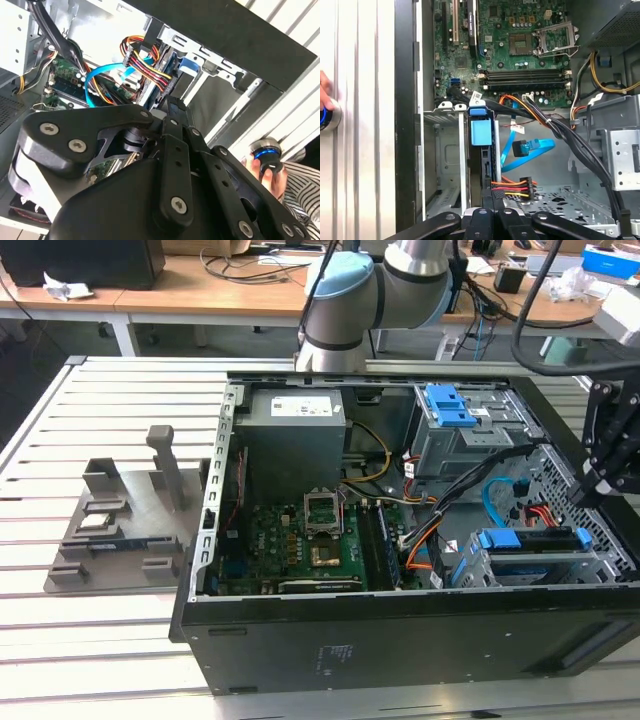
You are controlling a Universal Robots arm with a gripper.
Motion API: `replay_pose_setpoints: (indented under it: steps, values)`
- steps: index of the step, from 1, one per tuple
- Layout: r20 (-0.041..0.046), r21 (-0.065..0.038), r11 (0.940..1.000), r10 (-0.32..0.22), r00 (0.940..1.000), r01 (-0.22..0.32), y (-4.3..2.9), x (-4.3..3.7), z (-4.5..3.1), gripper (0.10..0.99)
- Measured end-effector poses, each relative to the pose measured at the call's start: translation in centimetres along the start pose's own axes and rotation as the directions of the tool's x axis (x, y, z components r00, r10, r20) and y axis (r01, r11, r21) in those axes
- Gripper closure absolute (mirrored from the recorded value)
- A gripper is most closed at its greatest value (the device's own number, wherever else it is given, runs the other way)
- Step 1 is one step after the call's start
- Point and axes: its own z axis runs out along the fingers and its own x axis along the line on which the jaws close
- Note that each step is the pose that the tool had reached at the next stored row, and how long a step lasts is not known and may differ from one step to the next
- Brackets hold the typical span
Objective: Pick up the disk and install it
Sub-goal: 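Insert the first disk wire, then insert the second disk wire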
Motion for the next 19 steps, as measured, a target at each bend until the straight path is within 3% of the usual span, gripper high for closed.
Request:
replay_pose_setpoints:
  steps: [7, 19]
  values:
    - [0.0, 0.0, 1.0, 0.0, 1.0, 0.0, 0.24, 0.09, -2.36, 0.98]
    - [-0.0002, 0.0, 1.0, 0.0, 1.0, 0.0, 0.25, 0.08, -2.41, 0.98]
